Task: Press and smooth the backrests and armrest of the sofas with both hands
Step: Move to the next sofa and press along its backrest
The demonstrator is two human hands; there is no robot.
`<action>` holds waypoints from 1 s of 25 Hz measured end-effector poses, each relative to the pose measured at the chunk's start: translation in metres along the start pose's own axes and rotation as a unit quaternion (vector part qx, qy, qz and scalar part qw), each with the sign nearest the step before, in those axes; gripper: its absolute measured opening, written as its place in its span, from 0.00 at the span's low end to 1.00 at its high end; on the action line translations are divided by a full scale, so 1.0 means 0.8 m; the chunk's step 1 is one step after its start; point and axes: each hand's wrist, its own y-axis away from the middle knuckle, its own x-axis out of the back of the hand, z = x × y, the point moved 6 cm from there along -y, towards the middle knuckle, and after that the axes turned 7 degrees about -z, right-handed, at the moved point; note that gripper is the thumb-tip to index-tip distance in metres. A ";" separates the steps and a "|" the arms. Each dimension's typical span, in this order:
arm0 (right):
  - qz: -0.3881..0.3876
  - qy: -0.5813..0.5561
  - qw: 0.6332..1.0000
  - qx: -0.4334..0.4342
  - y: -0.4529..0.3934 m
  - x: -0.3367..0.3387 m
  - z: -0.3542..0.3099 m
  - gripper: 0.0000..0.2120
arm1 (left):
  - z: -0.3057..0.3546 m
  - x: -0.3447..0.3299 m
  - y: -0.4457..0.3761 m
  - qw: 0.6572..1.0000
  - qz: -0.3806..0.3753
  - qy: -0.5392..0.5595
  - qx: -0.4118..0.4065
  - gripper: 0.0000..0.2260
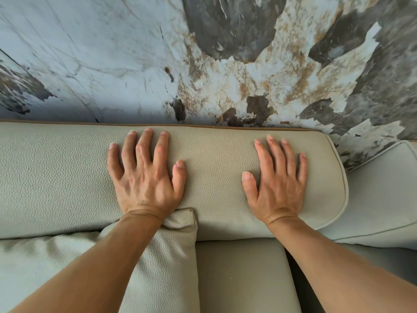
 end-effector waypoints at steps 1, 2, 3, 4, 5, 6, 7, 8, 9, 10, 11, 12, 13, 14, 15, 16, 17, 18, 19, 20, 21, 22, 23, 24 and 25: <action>0.002 0.002 1.000 0.000 -0.003 -0.001 0.000 0.31 | 0.000 -0.002 -0.003 1.000 -0.001 0.002 0.000 0.26; 0.003 0.004 1.000 0.000 -0.006 -0.002 0.001 0.31 | 0.001 -0.003 -0.005 1.000 -0.001 0.002 0.000 0.26; 0.000 0.006 1.000 -0.001 -0.006 -0.004 0.001 0.31 | 0.000 -0.003 -0.005 1.000 -0.003 0.001 0.001 0.26; -0.002 0.009 1.000 -0.002 -0.005 -0.004 0.001 0.32 | -0.001 -0.002 -0.004 1.000 -0.004 0.004 0.001 0.26; -0.002 0.013 1.000 -0.003 -0.005 -0.003 0.001 0.32 | -0.001 0.000 -0.004 1.000 -0.004 0.009 0.000 0.26; 0.000 0.017 1.000 -0.004 -0.004 -0.003 0.000 0.32 | 0.000 0.001 -0.004 1.000 -0.006 0.013 0.000 0.26; 0.000 0.019 1.000 -0.005 -0.004 -0.004 0.001 0.32 | 0.000 0.001 -0.005 1.000 -0.010 0.015 -0.001 0.26; 0.000 0.018 1.000 -0.005 -0.004 -0.005 0.001 0.32 | 0.001 0.000 -0.005 1.000 -0.015 0.015 -0.001 0.26; 0.002 0.016 1.000 -0.006 -0.006 -0.005 0.001 0.32 | 0.001 0.000 -0.005 1.000 -0.017 0.017 -0.001 0.27; 0.005 0.017 1.000 -0.006 -0.006 -0.004 0.000 0.33 | 0.001 0.000 -0.005 1.000 -0.019 0.019 -0.001 0.27; 0.007 0.017 1.000 -0.008 -0.006 -0.004 0.000 0.33 | 0.001 0.000 -0.005 1.000 -0.022 0.021 -0.003 0.27; 0.007 0.015 1.000 -0.008 -0.004 -0.003 0.000 0.33 | 0.002 0.000 -0.004 0.999 -0.026 0.020 -0.005 0.27; 0.005 0.012 1.000 -0.007 -0.003 -0.002 0.000 0.33 | 0.003 -0.001 -0.004 0.999 -0.030 0.019 -0.005 0.27; 0.004 0.009 1.000 -0.005 -0.003 -0.002 0.001 0.32 | 0.003 -0.001 -0.005 0.999 -0.032 0.017 -0.004 0.27; 0.002 0.005 1.000 -0.003 -0.002 -0.001 0.001 0.32 | 0.003 0.000 -0.005 0.999 -0.034 0.013 -0.003 0.27; 0.001 0.001 1.000 0.001 -0.003 0.000 0.000 0.32 | 0.002 0.001 -0.005 0.999 -0.037 0.009 -0.003 0.27; -0.001 -0.002 1.000 0.003 -0.003 0.000 0.001 0.31 | 0.004 0.001 -0.003 0.999 -0.043 0.007 -0.002 0.26; -0.003 -0.004 1.000 0.001 -0.004 -0.001 0.001 0.31 | 0.004 0.000 -0.004 0.999 -0.052 0.005 -0.001 0.27; -0.007 -0.004 1.000 -0.002 -0.004 -0.001 0.001 0.31 | 0.004 0.000 -0.004 0.998 -0.065 0.004 0.001 0.27; -0.015 -0.005 1.000 -0.005 -0.001 -0.001 0.001 0.31 | 0.006 0.001 -0.003 0.997 -0.078 0.003 0.005 0.27; -0.026 -0.004 1.000 -0.004 0.001 0.001 0.001 0.31 | 0.005 0.003 -0.003 0.996 -0.092 -0.001 0.010 0.28; -0.041 0.001 0.999 -0.002 0.002 0.002 0.000 0.31 | 0.004 0.004 -0.003 0.994 -0.111 -0.006 0.013 0.29; -0.059 0.007 0.998 0.001 0.002 0.002 0.000 0.32 | 0.003 0.005 -0.003 0.991 -0.135 -0.007 0.011 0.29; -0.080 0.009 0.997 0.004 0.001 0.002 0.002 0.32 | 0.003 0.007 0.001 0.987 -0.160 -0.006 0.007 0.30; -0.100 0.004 0.995 0.003 0.001 0.003 0.002 0.33 | 0.002 0.011 0.011 0.983 -0.183 -0.006 0.003 0.30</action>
